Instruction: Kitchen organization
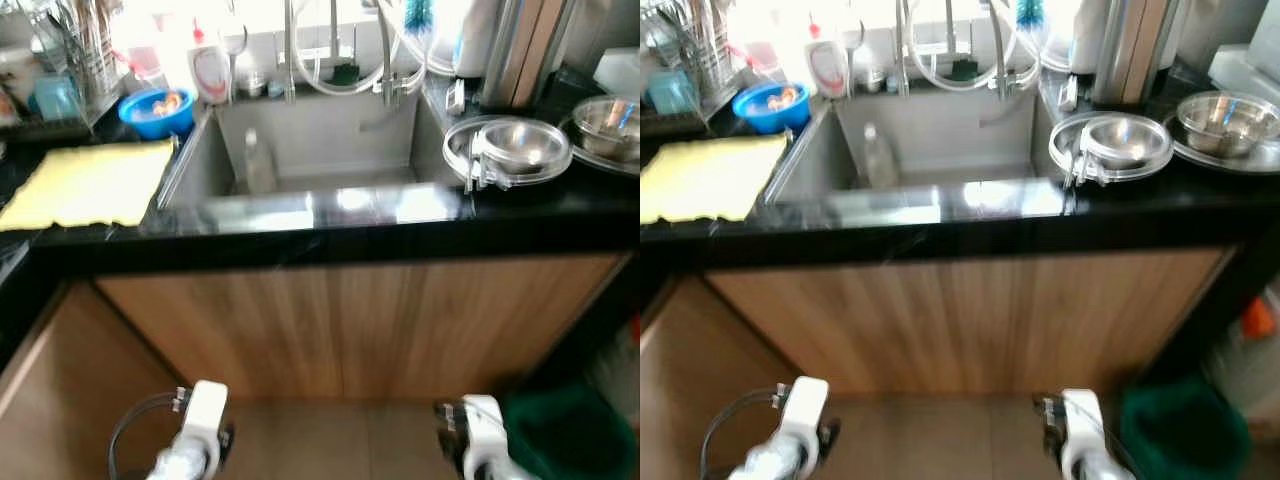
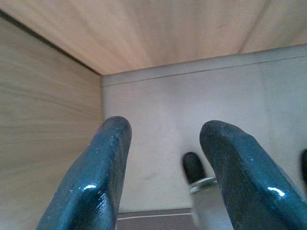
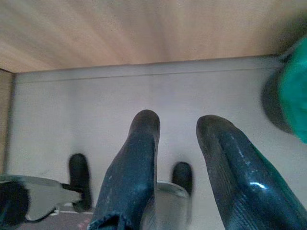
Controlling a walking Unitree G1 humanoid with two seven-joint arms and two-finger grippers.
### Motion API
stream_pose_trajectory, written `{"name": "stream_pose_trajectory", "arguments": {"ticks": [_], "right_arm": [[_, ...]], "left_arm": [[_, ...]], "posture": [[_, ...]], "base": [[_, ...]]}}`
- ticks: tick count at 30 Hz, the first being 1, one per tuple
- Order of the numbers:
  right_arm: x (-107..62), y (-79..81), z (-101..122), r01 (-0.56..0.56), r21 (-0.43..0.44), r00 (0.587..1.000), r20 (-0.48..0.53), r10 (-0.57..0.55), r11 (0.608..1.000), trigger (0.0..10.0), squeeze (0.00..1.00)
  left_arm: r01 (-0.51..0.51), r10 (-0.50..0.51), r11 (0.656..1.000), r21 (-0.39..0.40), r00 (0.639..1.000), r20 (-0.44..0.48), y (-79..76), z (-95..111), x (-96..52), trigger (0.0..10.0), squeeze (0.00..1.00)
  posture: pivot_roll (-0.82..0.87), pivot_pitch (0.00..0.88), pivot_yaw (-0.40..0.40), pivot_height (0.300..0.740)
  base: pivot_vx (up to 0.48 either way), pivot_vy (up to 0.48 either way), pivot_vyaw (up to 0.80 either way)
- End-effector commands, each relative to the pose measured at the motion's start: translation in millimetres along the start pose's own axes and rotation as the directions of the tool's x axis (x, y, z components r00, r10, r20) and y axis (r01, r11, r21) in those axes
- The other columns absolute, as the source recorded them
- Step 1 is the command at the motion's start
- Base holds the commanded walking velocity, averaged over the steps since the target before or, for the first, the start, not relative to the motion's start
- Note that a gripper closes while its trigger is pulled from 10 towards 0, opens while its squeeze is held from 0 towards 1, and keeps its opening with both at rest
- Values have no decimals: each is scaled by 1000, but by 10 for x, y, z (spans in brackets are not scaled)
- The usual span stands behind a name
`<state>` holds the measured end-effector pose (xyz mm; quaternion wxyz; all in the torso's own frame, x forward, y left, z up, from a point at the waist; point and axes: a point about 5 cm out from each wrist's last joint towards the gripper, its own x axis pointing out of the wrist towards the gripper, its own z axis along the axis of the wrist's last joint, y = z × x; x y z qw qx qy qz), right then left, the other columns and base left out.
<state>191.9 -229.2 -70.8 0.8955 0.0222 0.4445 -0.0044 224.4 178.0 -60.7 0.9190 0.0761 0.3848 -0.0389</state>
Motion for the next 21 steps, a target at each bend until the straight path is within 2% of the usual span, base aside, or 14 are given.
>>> {"name": "stream_pose_trajectory", "arguments": {"ticks": [1, 5, 7, 8, 11, 12, 13, 16, 17, 19, 21], "right_arm": [[17, 57, 38, -5, 6, 1000, 26, 5, 1000, 10000, 0], [14, 51, 49, 5, 47, 999, 53, -8, 999, 10000, 0], [12, 46, 47, 8, 47, 998, 57, -11, 999, 10000, 0], [11, 42, 64, 10, 18, 998, 69, -12, 1000, 10000, 0], [1, 47, 135, -6, -27, 990, 140, 10, 1000, 10000, 0], [1, 47, 135, -6, -27, 990, 140, 10, 1000, 10000, 0], [-2, 53, 153, -10, -46, 987, 160, 17, 999, 10000, 0], [-5, 55, 161, -11, -55, 985, 169, 20, 998, 10000, 0], [-9, 47, 163, -5, -63, 984, 178, 16, 998, 10000, 0], [-23, 24, 152, 17, -131, 983, 185, 7, 991, 10000, 0], [-28, 18, 133, 28, -157, 983, 181, 1, 987, 10000, 0]], "left_arm": [[-28, 29, 1000, 8, 999, -22, 109, -59, -21, 10000, 0], [-32, 33, 999, 3, 999, -17, 116, -51, -20, 10000, 0], [-33, 33, 999, 3, 999, -13, 113, -49, -21, 10000, 0], [-35, 35, 999, 3, 999, 1, 115, -23, -17, 10000, 0], [-62, 66, 997, -37, 991, 112, 172, 196, 5, 10000, 0], [-62, 66, 997, -37, 991, 112, 172, 196, 5, 10000, 0], [-69, 79, 996, -63, 982, 170, 206, 307, 7, 10000, 0], [-69, 83, 995, -76, 974, 210, 224, 379, 5, 10000, 0], [-72, 87, 995, -71, 967, 241, 229, 433, 2, 10000, 0], [-88, 129, 987, -132, 929, 347, 246, 637, -15, 10000, 0], [-91, 141, 985, -148, 915, 378, 247, 687, -26, 10000, 0]], "posture": [[-103, 0, 95, 740], [-101, 0, 94, 740], [-98, 0, 87, 740], [-94, 0, 85, 740], [-92, 0, 83, 740], [-92, 0, 83, 740], [-106, 0, 81, 740], [-106, 0, 81, 740], [-102, 0, 65, 740], [-82, 0, 32, 740], [-89, 0, 19, 740]], "base": [[0, 0, 0], [0, 0, 0], [0, 0, 0], [0, 0, 0], [0, 0, 0], [0, 0, 0], [0, 0, 0], [0, 0, 0], [0, 0, 0], [0, 0, 0], [0, 0, 0]]}}
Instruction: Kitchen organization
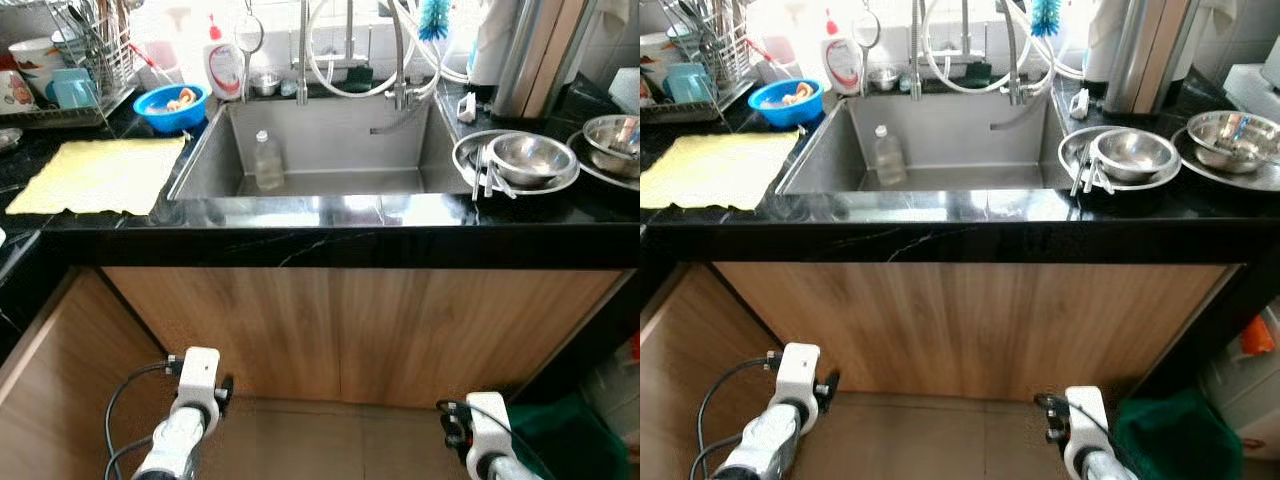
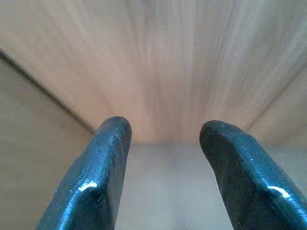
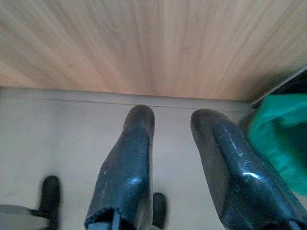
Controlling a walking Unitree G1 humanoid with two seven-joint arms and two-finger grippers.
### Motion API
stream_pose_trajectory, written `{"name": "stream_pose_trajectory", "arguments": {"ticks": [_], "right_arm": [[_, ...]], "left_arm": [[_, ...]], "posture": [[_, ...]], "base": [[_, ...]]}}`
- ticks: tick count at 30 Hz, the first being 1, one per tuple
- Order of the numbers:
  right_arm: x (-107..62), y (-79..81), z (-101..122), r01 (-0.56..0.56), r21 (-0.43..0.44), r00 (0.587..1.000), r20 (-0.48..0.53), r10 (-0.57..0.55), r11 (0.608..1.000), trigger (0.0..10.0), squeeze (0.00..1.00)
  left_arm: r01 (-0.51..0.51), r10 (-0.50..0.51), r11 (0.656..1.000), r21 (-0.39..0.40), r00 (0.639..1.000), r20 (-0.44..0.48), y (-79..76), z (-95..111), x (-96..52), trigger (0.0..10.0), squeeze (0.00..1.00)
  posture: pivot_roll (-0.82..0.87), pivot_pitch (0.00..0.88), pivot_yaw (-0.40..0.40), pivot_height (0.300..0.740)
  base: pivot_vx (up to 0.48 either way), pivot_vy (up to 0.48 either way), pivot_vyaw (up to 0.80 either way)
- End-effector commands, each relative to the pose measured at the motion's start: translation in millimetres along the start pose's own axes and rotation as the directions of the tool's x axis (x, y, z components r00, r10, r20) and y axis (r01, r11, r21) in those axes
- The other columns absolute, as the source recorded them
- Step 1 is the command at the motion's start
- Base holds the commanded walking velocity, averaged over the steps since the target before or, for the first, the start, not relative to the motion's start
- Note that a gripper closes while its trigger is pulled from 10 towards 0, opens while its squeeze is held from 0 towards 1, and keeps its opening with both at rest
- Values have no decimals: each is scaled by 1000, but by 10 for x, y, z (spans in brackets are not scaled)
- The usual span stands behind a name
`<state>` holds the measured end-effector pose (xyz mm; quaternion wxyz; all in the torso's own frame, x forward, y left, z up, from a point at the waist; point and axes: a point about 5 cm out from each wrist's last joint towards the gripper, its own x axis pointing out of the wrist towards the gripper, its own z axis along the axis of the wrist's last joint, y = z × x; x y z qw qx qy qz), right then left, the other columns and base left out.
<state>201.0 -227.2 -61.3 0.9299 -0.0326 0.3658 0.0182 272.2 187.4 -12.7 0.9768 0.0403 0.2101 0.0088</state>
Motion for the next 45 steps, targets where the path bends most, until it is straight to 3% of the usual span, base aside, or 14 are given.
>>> {"name": "stream_pose_trajectory", "arguments": {"ticks": [1, 4, 7, 8, 10, 15, 18, 19, 22, 27, 28, 34, 35, 45], "right_arm": [[-15, -16, -14, 18, -32, 1000, 11, -18, 999, 10000, 0], [-28, -28, -36, 40, -14, 999, 18, -40, 999, 10000, 0], [110, 91, 780, 19, -52, 938, 347, 0, 998, 10000, 0], [110, 91, 780, 19, -52, 938, 347, 0, 998, 10000, 0], [55, 34, 1034, 16, -107, 892, 451, 34, 994, 10000, 0], [-58, -6, 1174, 15, -124, 840, 540, 55, 992, 10000, 0], [-143, -43, 1221, 17, -126, 809, 584, 60, 992, 10000, 0], [-186, -34, 1225, 27, -138, 796, 601, 62, 990, 10000, 0], [-257, -37, 1233, 46, -117, 781, 623, 37, 992, 10000, 0], [-473, 0, 1290, 77, -82, 749, 662, -3, 994, 10000, 0], [-512, 37, 1349, 75, -62, 733, 680, -12, 995, 10000, 0], [-517, 94, 1499, 70, -23, 699, 715, -33, 997, 10000, 0], [-526, 145, 1617, 57, 17, 673, 738, -51, 998, 10000, 1000], [-554, 487, 1993, 6, 56, 616, 786, -48, 998, 10000, 1000]], "left_arm": [[-29, 31, 999, -32, 998, 62, 25, 81, 4, 10000, 0], [-20, 24, 999, -31, 994, 111, 3, 148, 6, 10000, 0], [-8, 10, 1000, -17, 985, 171, -51, 217, -8, 10000, 0], [-8, 10, 1000, -17, 985, 171, -51, 217, -8, 10000, 0], [-5, 9, 1000, -22, 974, 227, -110, 306, -12, 10000, 0], [-5, 21, 999, -50, 949, 316, -202, 418, -67, 10000, 0], [-6, 20, 999, -37, 925, 378, -265, 423, -203, 10000, 0], [-26, 37, 999, -32, 911, 411, -239, 407, -326, 10000, 0], [-65, 78, 997, -43, 892, 446, -166, 445, -454, 10000, 0], [-139, 156, 988, -72, 814, 560, 51, 819, -630, 10000, 0], [-158, 174, 984, -80, 785, 595, 97, 1001, -623, 10000, 0], [-147, 167, 985, -85, 748, 643, 86, 1272, -566, 10000, 0], [-120, 143, 990, -80, 735, 662, 38, 1417, -531, 10000, 0], [-16, 19, 1000, -11, 750, 661, -152, 1637, -430, 10000, 0]], "posture": [[-90, 0, 10, 740], [-91, 0, 9, 740], [-100, 0, -9, 740], [-100, 0, -9, 740], [-92, 0, -41, 740], [-87, 0, -62, 740], [-57, 0, -83, 740], [-51, 0, -83, 740], [-43, 0, -81, 740], [-53, 0, -66, 740], [-64, 0, -54, 740], [-79, 0, -28, 740], [-91, 0, -6, 740], [-145, 0, 72, 740]], "base": [[0, 0, 0], [0, 0, 0], [0, 0, 0], [0, 0, 0], [0, 0, 0], [0, 0, 0], [0, 0, 0], [0, 0, 0], [0, 0, 0], [0, 0, 0], [0, 0, 0], [0, 0, 0], [0, 0, 0], [0, 0, 0]]}}
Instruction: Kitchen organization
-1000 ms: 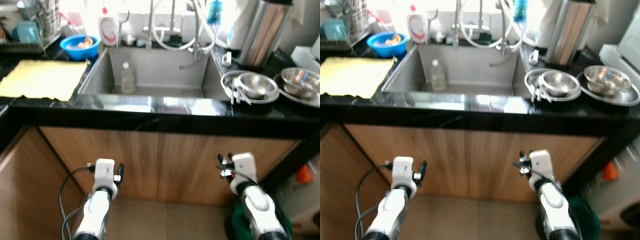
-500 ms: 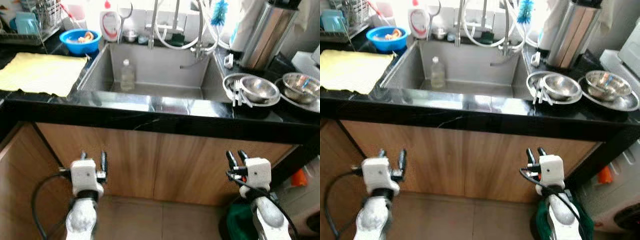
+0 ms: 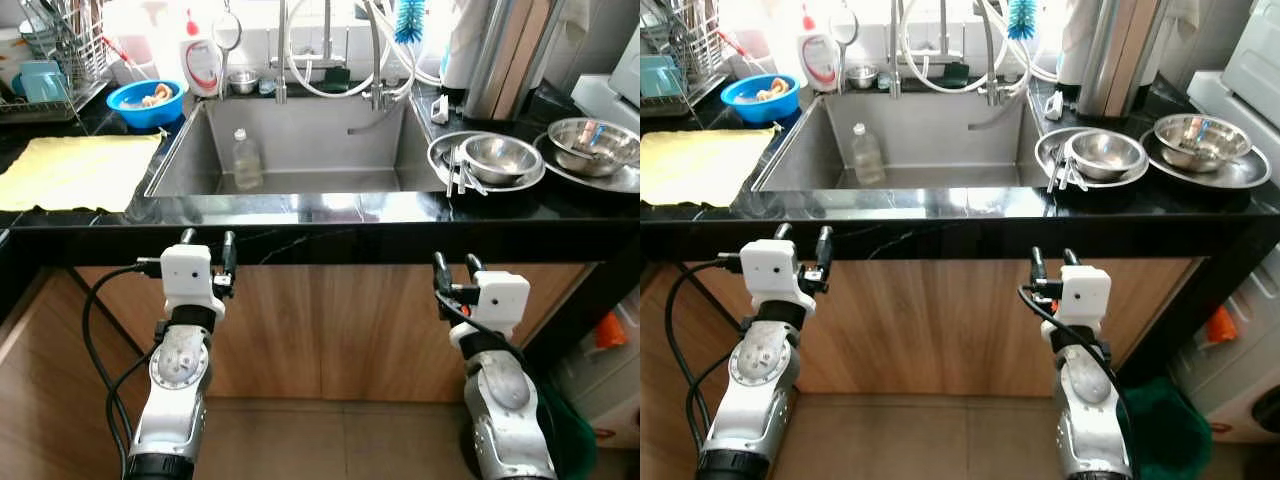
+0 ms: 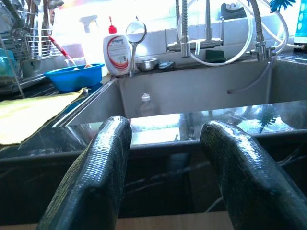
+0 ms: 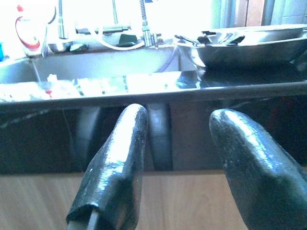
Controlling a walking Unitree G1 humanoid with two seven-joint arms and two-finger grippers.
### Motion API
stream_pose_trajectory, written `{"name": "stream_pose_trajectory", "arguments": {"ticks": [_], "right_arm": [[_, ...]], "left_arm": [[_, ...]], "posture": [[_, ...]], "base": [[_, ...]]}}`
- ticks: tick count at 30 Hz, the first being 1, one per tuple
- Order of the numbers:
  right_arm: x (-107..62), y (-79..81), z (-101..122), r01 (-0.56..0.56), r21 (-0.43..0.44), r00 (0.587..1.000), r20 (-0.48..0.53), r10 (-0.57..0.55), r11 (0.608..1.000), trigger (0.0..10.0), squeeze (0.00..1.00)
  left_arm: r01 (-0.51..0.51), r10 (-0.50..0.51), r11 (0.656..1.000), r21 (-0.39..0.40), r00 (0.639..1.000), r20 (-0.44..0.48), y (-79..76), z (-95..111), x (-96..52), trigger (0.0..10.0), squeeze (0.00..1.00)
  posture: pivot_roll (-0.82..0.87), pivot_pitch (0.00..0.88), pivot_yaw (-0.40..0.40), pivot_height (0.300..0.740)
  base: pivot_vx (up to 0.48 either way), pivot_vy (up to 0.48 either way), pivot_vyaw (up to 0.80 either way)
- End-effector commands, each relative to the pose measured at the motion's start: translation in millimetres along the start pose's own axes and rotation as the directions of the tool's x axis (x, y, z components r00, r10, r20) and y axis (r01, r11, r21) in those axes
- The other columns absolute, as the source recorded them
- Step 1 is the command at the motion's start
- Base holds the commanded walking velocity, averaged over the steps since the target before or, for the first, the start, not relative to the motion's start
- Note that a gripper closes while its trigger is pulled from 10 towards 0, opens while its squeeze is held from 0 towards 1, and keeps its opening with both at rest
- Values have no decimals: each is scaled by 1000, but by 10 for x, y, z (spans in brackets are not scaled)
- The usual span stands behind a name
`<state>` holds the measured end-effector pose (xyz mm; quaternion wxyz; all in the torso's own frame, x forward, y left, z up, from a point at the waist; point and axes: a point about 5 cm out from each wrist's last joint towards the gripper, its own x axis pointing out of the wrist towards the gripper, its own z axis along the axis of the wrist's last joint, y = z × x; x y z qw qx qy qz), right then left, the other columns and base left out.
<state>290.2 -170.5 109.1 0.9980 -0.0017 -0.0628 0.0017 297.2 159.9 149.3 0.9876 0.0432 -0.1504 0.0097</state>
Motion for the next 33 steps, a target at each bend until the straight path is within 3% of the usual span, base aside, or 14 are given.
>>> {"name": "stream_pose_trajectory", "arguments": {"ticks": [1, 2, 3, 6, 11, 14, 19, 25, 33], "right_arm": [[45, 76, 112, -16, -10, 999, 31, 16, 1000, 10000, 1000], [50, 91, 131, -21, -9, 999, 34, 21, 1000, 10000, 82], [58, 118, 155, -28, -1, 999, 37, 28, 1000, 10000, 0], [30, 139, 223, -57, -27, 997, 55, 59, 998, 10000, 0], [15, 41, 299, -36, -75, 996, 74, 42, 997, 10000, 0], [73, -85, 334, 16, -82, 996, 85, -9, 996, 10000, 0], [131, -22, 352, 8, -63, 996, 86, -2, 998, 10000, 0], [153, 125, 319, -53, -46, 996, 68, 56, 998, 10000, 0], [197, 136, 410, -73, -62, 992, 95, 79, 995, 10000, 0]], "left_arm": [[8, -8, 1000, -13, 1000, -3, -12, 25, 48, 10000, 0], [4, -4, 1000, -21, 1000, -2, -24, 28, 59, 10000, 0], [2, -2, 1000, -29, 1000, -2, -37, 27, 74, 10000, 0], [-11, 10, 998, -58, 1000, -20, -112, -43, 48, 10000, 0], [27, -29, 996, -86, 999, -24, -269, -46, 52, 10000, 0], [85, -85, 993, -82, 996, 4, -380, 22, 146, 10000, 0], [83, -82, 995, -62, 996, 21, -295, 57, 228, 10000, 0], [28, -27, 999, -34, 999, 22, -136, 28, 210, 10000, 0], [34, -34, 998, -54, 999, 0, -204, -40, 197, 10000, 0]], "posture": [[-147, 0, 68, 740], [-151, 0, 63, 740], [-167, 0, 56, 740], [-218, 0, 49, 740], [-228, 0, 58, 740], [-222, 0, 79, 740], [-182, 0, 56, 740], [-154, 0, 30, 740], [-186, 0, 40, 740]], "base": [[0, 0, 0], [0, 0, 0], [0, 0, 0], [0, 0, 0], [0, 0, 0], [0, 0, 0], [0, 0, 0], [212, 0, 0], [255, 0, 0]]}}
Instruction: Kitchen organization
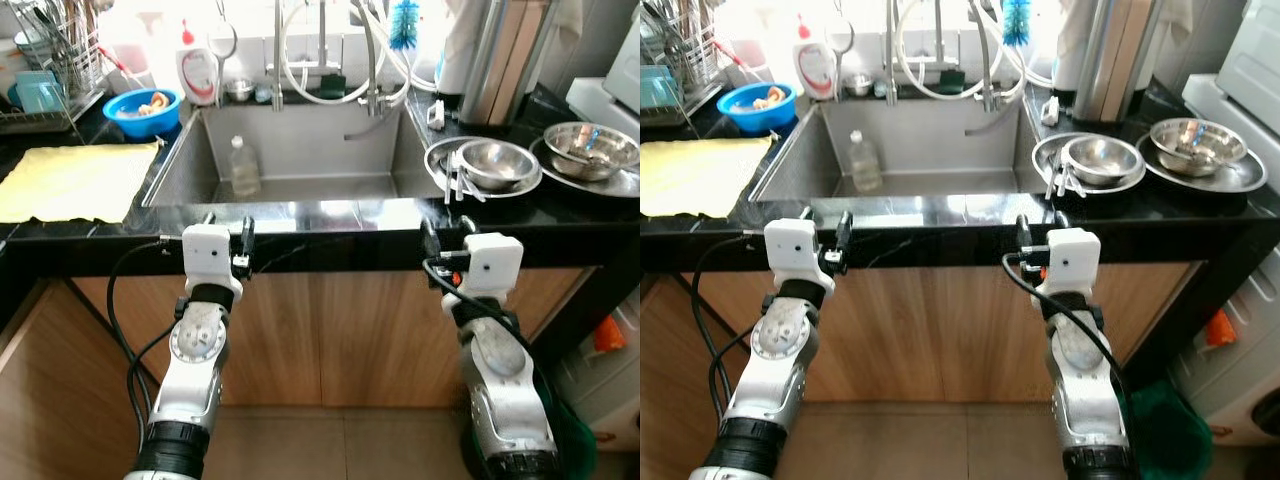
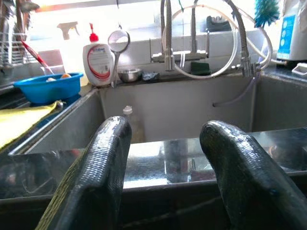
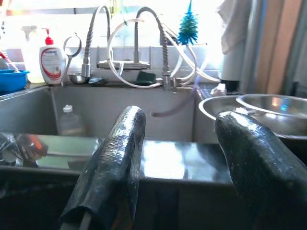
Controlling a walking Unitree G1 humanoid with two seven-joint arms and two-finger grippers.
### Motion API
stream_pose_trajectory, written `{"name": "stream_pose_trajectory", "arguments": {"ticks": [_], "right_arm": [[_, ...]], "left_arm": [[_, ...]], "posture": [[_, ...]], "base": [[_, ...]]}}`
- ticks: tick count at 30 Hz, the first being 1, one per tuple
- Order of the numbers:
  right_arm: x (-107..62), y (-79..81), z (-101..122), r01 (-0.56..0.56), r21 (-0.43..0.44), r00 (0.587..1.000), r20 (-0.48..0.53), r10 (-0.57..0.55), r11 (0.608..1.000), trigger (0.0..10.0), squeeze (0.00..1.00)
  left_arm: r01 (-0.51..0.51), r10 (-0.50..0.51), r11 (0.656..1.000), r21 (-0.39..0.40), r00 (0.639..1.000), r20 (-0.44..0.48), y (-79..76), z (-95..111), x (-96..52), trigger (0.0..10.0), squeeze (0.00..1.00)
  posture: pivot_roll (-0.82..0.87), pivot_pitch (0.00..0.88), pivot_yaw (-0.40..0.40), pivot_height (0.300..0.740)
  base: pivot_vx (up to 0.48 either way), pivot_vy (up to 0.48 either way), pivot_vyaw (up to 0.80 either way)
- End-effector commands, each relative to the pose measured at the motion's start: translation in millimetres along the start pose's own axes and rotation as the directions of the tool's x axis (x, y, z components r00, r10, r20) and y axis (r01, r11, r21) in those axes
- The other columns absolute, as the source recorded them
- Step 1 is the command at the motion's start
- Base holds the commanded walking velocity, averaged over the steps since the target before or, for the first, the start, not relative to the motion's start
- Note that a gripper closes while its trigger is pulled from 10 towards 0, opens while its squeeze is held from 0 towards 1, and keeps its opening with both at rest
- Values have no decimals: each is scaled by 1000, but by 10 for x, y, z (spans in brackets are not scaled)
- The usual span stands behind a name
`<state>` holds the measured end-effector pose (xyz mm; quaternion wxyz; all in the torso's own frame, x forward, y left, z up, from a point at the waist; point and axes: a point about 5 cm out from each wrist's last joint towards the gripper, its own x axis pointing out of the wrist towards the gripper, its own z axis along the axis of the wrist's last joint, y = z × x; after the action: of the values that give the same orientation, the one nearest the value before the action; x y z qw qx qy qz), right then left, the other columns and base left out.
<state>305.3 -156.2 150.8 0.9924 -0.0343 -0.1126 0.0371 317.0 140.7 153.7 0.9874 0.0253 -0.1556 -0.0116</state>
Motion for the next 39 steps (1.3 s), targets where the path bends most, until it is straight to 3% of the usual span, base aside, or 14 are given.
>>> {"name": "stream_pose_trajectory", "arguments": {"ticks": [1, 8, 17, 26, 33, 39], "right_arm": [[-15, -14, 16, 2, 3, 1000, -2, -2, 1000, 10000, 0], [-62, -29, 8, 9, 2, 1000, -1, -9, 1000, 10000, 0], [-14, 82, 72, -36, 4, 999, 24, 36, 999, 10000, 0], [16, 55, 158, -33, -24, 998, 59, 34, 999, 10000, 0], [110, 62, 468, -36, -66, 983, 179, 47, 997, 10000, 0], [139, 74, 503, -47, -73, 980, 187, 60, 996, 10000, 0]], "left_arm": [[2, -2, 1000, -13, 1000, -14, -16, -50, -7, 10000, 0], [-13, 13, 1000, -17, 1000, 3, 9, -23, 25, 10000, 0], [-64, 64, 998, -22, 998, 16, 103, -14, 11, 10000, 0], [-53, 54, 998, -36, 998, 29, 50, 2, 38, 10000, 0], [-47, 51, 998, -48, 995, 83, 18, 123, 86, 10000, 0], [-43, 48, 998, -42, 992, 116, 1, 186, 120, 10000, 0]], "posture": [[-186, 0, 40, 740], [-196, 0, 48, 740], [-180, 0, 39, 740], [-196, 0, 42, 740], [-201, 0, 38, 740], [-199, 0, 34, 740]], "base": [[259, 0, 0], [71, 0, 0], [0, 0, 0], [27, 0, 0], [245, 0, 0], [256, 0, 0]]}}
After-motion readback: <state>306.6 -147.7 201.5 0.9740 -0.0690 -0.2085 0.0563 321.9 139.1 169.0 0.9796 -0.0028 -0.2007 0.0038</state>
